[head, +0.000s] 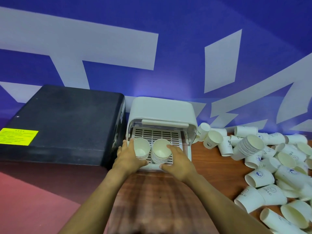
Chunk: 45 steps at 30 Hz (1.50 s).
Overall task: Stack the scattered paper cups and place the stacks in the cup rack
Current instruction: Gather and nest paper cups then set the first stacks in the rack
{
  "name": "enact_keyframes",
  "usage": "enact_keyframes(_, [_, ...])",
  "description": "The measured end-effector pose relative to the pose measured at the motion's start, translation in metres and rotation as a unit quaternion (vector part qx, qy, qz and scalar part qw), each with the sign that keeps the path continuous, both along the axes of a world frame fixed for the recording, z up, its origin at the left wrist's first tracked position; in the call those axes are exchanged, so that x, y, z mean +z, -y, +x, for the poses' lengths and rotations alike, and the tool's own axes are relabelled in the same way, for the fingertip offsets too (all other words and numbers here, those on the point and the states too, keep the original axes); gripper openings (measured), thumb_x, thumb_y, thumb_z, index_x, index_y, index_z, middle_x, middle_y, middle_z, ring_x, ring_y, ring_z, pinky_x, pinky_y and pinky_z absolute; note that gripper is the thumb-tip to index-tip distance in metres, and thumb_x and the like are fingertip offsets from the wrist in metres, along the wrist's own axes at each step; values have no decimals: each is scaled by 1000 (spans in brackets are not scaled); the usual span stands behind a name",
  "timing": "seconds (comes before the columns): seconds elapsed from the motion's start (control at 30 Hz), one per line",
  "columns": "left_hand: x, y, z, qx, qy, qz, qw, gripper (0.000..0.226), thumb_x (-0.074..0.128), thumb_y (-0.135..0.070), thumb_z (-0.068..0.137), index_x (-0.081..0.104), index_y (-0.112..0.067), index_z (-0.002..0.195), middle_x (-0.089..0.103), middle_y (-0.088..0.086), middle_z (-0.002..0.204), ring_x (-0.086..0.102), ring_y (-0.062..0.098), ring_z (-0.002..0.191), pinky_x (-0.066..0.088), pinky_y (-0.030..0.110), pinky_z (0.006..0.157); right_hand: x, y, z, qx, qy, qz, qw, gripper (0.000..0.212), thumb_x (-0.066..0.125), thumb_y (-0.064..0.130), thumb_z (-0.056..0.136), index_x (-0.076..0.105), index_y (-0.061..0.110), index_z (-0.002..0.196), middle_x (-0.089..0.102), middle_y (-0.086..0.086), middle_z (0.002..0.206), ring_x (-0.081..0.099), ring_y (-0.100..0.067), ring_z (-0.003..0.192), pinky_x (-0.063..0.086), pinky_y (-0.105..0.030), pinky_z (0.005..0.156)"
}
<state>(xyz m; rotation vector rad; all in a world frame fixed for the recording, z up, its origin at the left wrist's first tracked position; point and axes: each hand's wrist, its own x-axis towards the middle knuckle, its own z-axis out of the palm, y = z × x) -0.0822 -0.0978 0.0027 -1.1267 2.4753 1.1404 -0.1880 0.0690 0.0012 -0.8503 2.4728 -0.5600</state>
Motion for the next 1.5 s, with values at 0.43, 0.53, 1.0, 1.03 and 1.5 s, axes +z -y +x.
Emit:
enact_keyframes(0.43, [42, -79, -9, -89, -187, -35, 978, 40, 63, -27, 86, 52, -29, 124, 58, -8, 117, 55, 12, 109, 46, 31, 94, 9, -47, -16, -9, 22, -23, 999, 41, 61, 34, 83, 54, 30, 123, 59, 10, 109, 56, -10, 94, 48, -29, 85])
enact_keyframes(0.53, [40, -104, -20, -122, -188, -17, 974, 33, 63, -26, 85, 56, -31, 117, 60, -12, 106, 56, 5, 99, 48, 28, 89, 12, -73, -29, -21, 32, -21, 999, 30, 59, 31, 83, 60, 28, 113, 62, 11, 95, 59, -10, 88, 50, -30, 83])
enact_keyframes(1.0, [24, -202, -148, -234, -93, -124, 960, 54, 59, -28, 86, 40, -19, 136, 42, 3, 137, 40, 22, 127, 40, 35, 99, 17, -171, -136, -53, -24, -12, 998, 55, 61, 33, 86, 40, 24, 136, 51, -3, 132, 51, -20, 117, 44, -33, 97])
enact_keyframes(1.03, [20, -206, -157, -225, -84, -133, 962, 56, 59, -28, 86, 39, -19, 137, 40, 3, 139, 38, 23, 128, 38, 34, 101, 16, -172, -144, -52, -25, -11, 998, 57, 61, 32, 87, 37, 24, 138, 48, -4, 134, 49, -21, 120, 43, -34, 99])
enact_keyframes(1.5, [-59, -193, -265, -120, 69, -253, 958, 66, 44, -35, 96, 10, -18, 150, 11, 15, 157, 11, 30, 145, 23, 38, 114, -29, -146, -227, -26, -81, -5, 996, 73, 66, 46, 78, 33, 28, 141, 40, 0, 140, 41, -23, 124, 41, -38, 101])
